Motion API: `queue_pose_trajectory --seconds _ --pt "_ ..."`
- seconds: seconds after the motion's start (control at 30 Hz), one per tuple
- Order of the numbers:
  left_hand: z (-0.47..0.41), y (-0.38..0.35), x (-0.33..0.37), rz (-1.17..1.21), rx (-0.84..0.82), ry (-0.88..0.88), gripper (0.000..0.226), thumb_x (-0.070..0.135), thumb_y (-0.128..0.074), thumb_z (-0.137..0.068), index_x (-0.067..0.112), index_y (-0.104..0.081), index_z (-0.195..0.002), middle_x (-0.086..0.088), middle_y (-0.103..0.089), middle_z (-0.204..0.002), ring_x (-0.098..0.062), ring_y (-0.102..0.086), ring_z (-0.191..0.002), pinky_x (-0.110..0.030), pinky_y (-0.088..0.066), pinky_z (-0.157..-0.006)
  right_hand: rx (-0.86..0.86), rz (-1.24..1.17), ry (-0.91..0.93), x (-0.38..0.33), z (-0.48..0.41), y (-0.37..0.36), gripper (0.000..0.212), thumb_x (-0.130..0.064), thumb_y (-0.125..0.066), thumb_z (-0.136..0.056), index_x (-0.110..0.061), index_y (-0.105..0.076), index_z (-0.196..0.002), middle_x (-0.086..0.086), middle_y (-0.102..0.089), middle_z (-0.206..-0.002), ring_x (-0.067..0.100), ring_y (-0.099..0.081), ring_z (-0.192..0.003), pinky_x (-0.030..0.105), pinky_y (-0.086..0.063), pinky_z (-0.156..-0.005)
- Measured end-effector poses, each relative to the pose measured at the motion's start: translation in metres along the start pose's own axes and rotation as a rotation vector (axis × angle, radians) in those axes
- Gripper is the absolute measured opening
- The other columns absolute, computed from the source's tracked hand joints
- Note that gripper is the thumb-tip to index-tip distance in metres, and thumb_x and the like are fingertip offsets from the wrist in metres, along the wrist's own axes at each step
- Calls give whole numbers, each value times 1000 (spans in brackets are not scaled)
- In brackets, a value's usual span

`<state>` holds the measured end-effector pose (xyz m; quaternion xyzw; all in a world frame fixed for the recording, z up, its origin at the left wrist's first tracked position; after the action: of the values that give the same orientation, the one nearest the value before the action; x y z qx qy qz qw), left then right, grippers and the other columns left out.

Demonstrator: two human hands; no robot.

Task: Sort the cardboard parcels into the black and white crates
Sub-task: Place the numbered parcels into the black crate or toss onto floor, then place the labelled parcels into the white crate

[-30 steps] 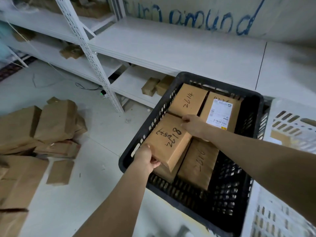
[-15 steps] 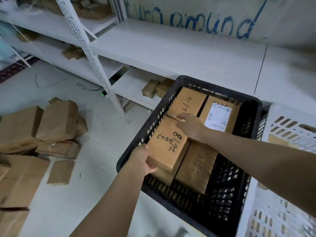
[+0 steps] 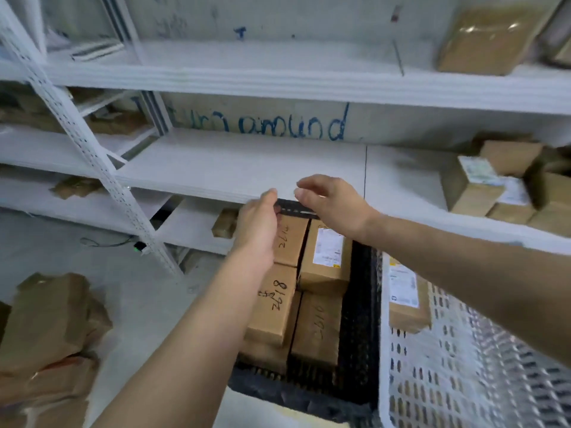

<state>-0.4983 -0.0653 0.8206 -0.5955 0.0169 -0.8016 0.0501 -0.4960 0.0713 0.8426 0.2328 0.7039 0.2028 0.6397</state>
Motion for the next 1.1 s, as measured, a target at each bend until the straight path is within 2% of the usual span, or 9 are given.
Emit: queue_pose_trajectory --seconds 0.1,0.17,0.3,0.43,0.53,0.63,0.8,0.97,1.1 --pt "17 -29 24 3 -157 -72 19 32 -51 -96 15 -59 -96 -6 -64 -98 -20 -61 -97 -34 -50 -88 161 50 -59 -12 35 39 40 -38 -53 -94 -14 -57 -126 -1 -60 -127 10 -52 -119 22 -38 -99" --pt "33 -50 34 -5 -297 -115 20 30 -51 -96 12 -58 -99 -6 -63 -98 -20 -61 -96 -32 -49 -85 279 94 -120 -17 64 61 40 -37 -54 -94 -13 -58 -125 0 -61 -126 11 -54 -118 24 -39 -99" --pt "76 -88 39 -25 -569 -148 23 32 -52 -95 10 -55 -98 -5 -60 -90 -19 -60 -87 -28 -48 -75 506 151 -279 -25 134 95 40 -36 -54 -93 -13 -58 -126 2 -63 -122 11 -57 -107 24 -44 -88" --pt "138 -125 24 -68 -831 -141 23 35 -51 -96 15 -57 -87 2 -62 -79 -12 -62 -78 -22 -47 -65 685 163 -444 -29 228 113 36 -34 -53 -94 -12 -62 -121 2 -65 -116 15 -60 -106 34 -47 -95" --pt "197 -149 1 -93 -1022 -93 21 33 -51 -95 14 -55 -89 1 -57 -77 -13 -59 -73 -21 -47 -62 834 192 -571 -34 305 120 26 -32 -53 -95 -14 -65 -109 2 -68 -107 16 -62 -97 31 -48 -86" --pt "259 -163 -29 -148 -1184 -45 24 37 -49 -96 15 -54 -86 0 -54 -76 -15 -55 -76 -25 -46 -69 951 230 -713 -37 377 122 31 -33 -53 -94 -7 -68 -102 8 -70 -100 22 -64 -93 36 -49 -81" --pt "349 -173 -73 -250 -1391 46 26 36 -50 -95 14 -57 -82 -3 -56 -80 -21 -57 -84 -35 -51 -87 1104 235 -901 -40 485 111 38 -38 -52 -93 -5 -67 -106 13 -69 -104 27 -64 -97 40 -51 -88" --pt "439 -179 -114 -327 -1528 112 26 34 -51 -95 13 -57 -80 -3 -56 -80 -19 -57 -78 -32 -50 -79 1214 192 -998 -44 585 100 36 -42 -52 -93 -16 -63 -115 0 -66 -108 15 -61 -99 28 -49 -83" --pt "515 -184 -155 -384 -1588 154 27 35 -52 -95 12 -57 -82 -3 -58 -81 -20 -60 -81 -33 -50 -81 1274 171 -1050 -42 668 97 42 -42 -52 -93 -13 -60 -124 0 -64 -117 14 -58 -107 28 -45 -93"
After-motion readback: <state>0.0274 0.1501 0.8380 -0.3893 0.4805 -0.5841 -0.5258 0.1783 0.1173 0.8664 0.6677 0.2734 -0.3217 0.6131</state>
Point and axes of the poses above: each hand's wrist, its own z-axis away from the middle knuckle, its own y-axis out of the back of the hand, x = y × z, the point moved 4 cm from there along -z, towards the middle knuckle
